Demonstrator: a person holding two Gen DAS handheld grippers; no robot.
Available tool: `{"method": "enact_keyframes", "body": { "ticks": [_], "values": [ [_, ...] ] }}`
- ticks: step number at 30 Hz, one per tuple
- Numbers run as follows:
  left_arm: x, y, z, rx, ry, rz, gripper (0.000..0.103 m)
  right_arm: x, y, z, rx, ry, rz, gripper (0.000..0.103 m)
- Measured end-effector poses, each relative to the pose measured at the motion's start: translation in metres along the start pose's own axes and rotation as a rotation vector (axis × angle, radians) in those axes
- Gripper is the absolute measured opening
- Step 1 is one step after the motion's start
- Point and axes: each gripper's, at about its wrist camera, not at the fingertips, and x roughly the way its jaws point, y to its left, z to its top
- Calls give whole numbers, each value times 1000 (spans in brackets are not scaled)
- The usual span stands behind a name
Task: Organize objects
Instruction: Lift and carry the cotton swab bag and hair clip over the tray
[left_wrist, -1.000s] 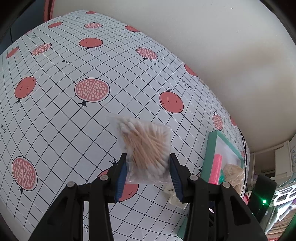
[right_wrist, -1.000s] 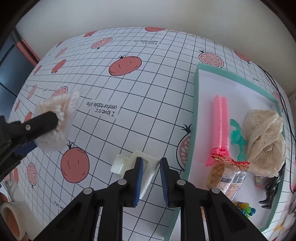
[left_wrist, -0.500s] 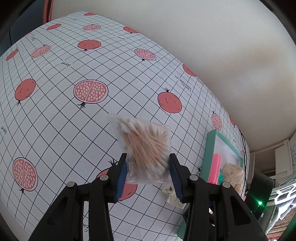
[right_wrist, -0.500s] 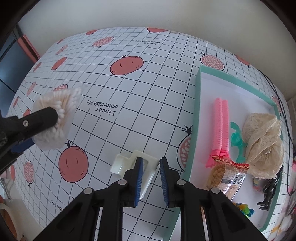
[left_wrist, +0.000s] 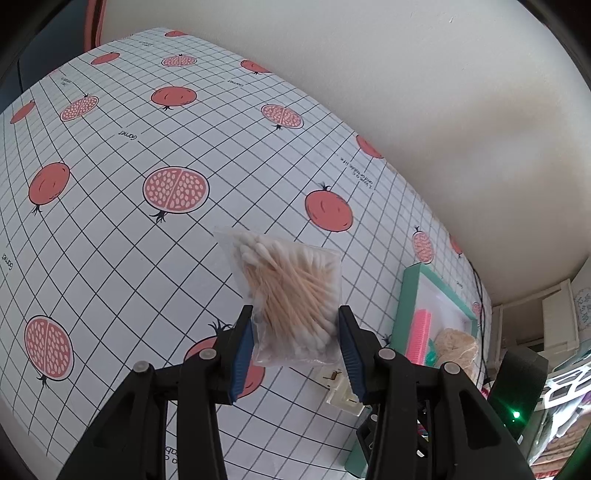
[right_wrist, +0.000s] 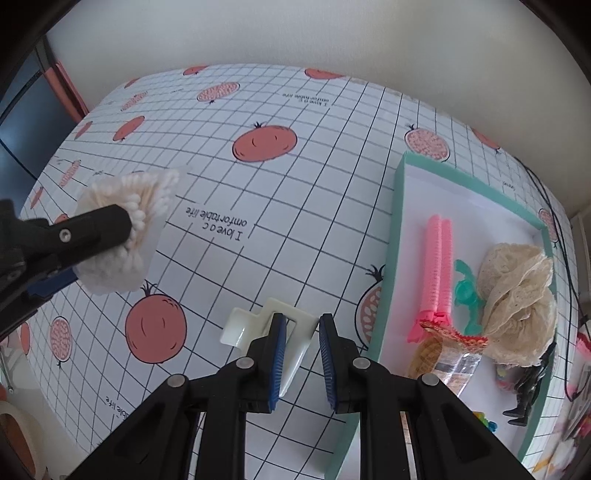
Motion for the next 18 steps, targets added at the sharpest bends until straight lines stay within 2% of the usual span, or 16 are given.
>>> {"method": "enact_keyframes", "body": {
  "ticks": [9,18],
  "values": [
    [-23,-14,3,11,-62,-43,45,-30,-6,5,7,-72,-12,20],
    [-34,-34,-3,27,-89,-85,45,-59,-20,5,11,-136,-40,20]
  ]
}}
